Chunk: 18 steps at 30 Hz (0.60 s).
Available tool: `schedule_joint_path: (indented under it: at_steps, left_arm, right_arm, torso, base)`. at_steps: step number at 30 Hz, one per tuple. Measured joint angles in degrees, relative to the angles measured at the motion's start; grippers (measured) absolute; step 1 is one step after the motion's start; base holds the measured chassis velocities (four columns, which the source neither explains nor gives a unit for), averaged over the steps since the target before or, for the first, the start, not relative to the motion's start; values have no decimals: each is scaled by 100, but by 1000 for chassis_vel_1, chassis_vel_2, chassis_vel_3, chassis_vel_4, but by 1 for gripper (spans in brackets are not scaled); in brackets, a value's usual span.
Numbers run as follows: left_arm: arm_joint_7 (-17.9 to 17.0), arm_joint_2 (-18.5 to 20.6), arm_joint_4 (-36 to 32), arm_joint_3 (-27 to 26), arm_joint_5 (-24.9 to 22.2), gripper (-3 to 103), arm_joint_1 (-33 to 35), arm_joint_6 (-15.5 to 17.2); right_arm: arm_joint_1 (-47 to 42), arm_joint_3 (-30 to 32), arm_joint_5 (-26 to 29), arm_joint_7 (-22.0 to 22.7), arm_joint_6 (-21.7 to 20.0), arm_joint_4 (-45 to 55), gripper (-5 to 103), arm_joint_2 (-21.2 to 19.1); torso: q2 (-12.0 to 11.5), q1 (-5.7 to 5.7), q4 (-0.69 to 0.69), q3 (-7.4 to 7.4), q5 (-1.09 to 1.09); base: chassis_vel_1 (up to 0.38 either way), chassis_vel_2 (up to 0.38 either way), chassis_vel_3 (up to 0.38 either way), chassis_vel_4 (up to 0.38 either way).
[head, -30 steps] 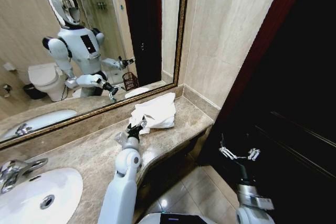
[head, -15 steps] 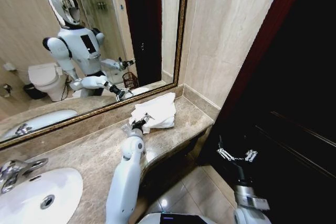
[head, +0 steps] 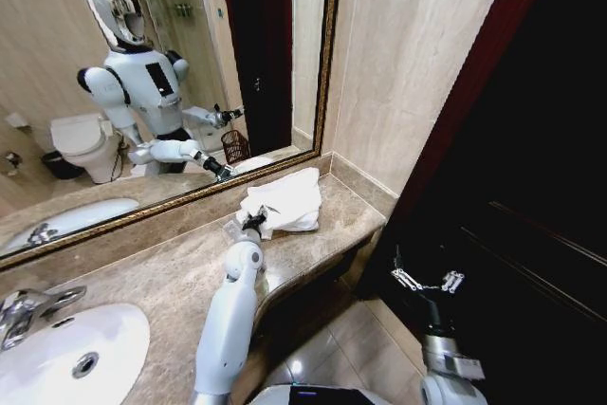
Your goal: Discard the used towel into the hamper.
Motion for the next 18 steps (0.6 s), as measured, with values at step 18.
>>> schedule_joint_path:
  at_steps: [18]
  left_arm:
    - [271,91,-240,-44,309,4,300,-255]
  right_arm:
    - [9,-1,23,6,43,-5,100,-14]
  torso:
    - [0,0,0,0,1]
  base:
    - [0,0,0,0]
